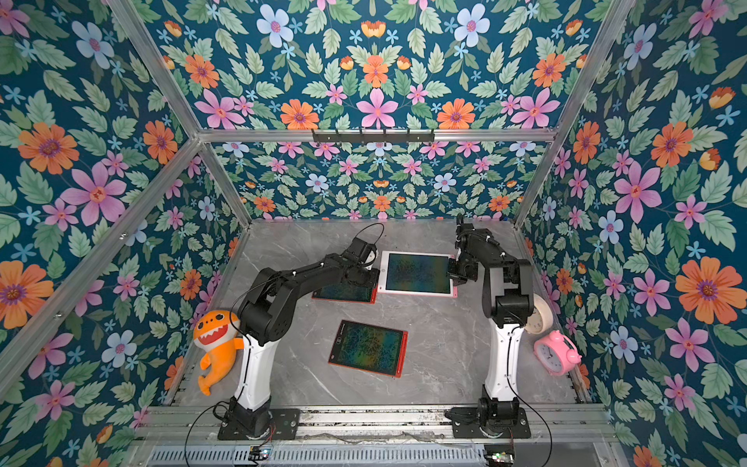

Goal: Place the stylus back onto the writing tablet
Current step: Place the stylus on the writing tablet.

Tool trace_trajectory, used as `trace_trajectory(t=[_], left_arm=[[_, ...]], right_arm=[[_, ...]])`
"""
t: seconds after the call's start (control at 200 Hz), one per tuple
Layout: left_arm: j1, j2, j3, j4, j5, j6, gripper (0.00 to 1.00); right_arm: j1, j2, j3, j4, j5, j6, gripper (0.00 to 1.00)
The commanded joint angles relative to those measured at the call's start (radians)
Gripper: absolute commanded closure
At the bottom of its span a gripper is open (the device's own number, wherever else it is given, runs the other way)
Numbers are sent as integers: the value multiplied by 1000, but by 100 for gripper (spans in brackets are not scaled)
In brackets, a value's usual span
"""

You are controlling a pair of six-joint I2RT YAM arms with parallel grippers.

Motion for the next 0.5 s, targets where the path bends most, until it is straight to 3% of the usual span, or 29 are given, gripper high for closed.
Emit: trace_trajectory(t=[0.0, 0.17, 0.27, 0.42, 0.495], left_arm=[[-1, -28, -26, -2, 21, 4, 100], [-1, -126, -66, 36, -15, 30, 100], [0, -250, -133, 100, -70, 36, 100], [1, -471, -277, 230, -193, 38, 100], [1, -588, -374, 305, -315, 33, 100]], right_arm=[[1, 8, -23, -3, 38, -10, 100], [1, -85, -46, 4, 44, -9, 100], [1, -189, -81, 12, 63, -6, 100], [1, -414, -212, 98, 84, -19, 76], [1, -534, -307, 163, 109, -32, 67]])
